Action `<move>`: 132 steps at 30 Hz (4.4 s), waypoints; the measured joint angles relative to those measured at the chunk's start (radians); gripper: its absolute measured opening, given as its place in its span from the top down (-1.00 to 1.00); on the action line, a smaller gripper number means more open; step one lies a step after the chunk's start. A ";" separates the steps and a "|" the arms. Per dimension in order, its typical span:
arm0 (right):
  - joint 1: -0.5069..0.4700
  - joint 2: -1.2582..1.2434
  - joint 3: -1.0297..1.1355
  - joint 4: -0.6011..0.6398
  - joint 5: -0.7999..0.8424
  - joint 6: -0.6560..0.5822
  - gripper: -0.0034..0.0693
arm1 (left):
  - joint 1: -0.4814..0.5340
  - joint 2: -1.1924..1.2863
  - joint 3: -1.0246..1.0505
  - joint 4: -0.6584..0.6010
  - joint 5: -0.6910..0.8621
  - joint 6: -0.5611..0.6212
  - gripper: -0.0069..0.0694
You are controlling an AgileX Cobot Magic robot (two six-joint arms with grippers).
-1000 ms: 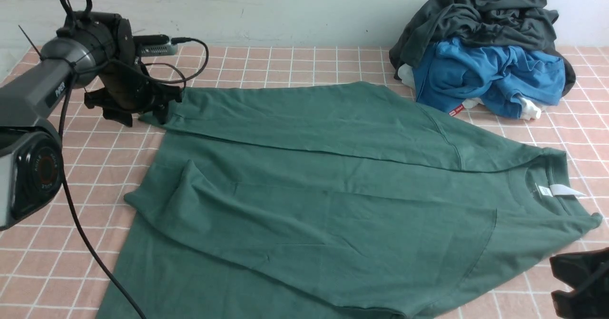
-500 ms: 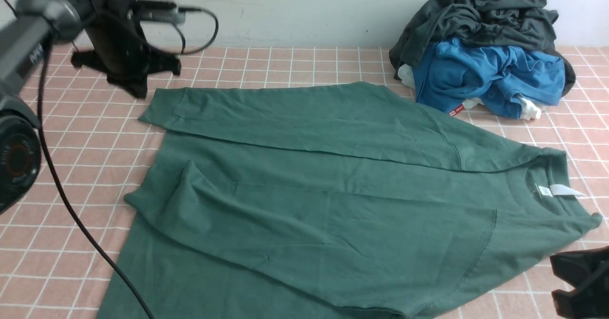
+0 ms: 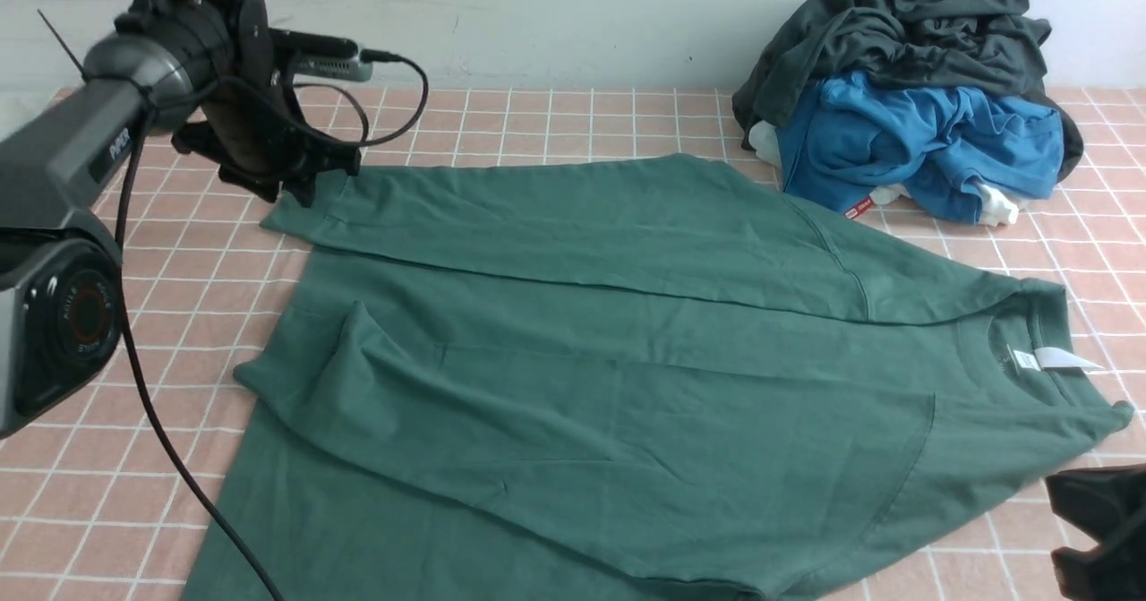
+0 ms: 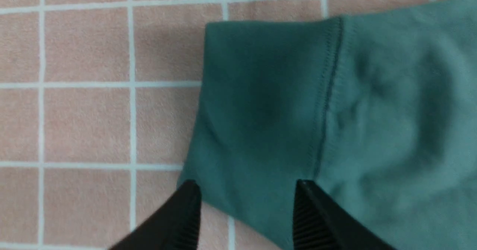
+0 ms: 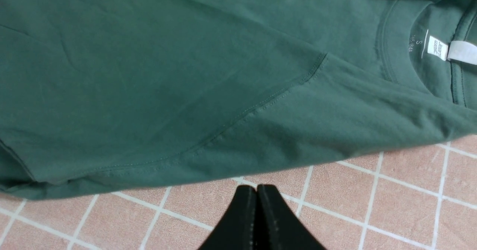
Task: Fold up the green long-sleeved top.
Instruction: Use the left arm to clamp the cuff farthest from it, then use the left arm to drag and drop the cuff onto the cuff closest to the left arm, then use both arms simultaneously to clamp the lower edge of the clothing fabric, then use both arms to drag the lower edge of the fabric forward and fold it over the upper edge
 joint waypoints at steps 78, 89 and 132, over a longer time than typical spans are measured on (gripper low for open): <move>0.000 -0.168 0.023 0.067 0.057 -0.021 0.93 | -0.297 -0.956 1.659 0.028 -0.272 0.896 0.65; 0.000 -0.161 0.016 0.151 0.085 -0.217 0.93 | -0.297 -1.133 1.666 0.044 -0.309 0.620 0.82; 0.022 0.536 -0.215 -0.202 -0.090 -0.698 0.91 | -0.297 -1.254 1.423 -0.011 -0.014 0.074 0.82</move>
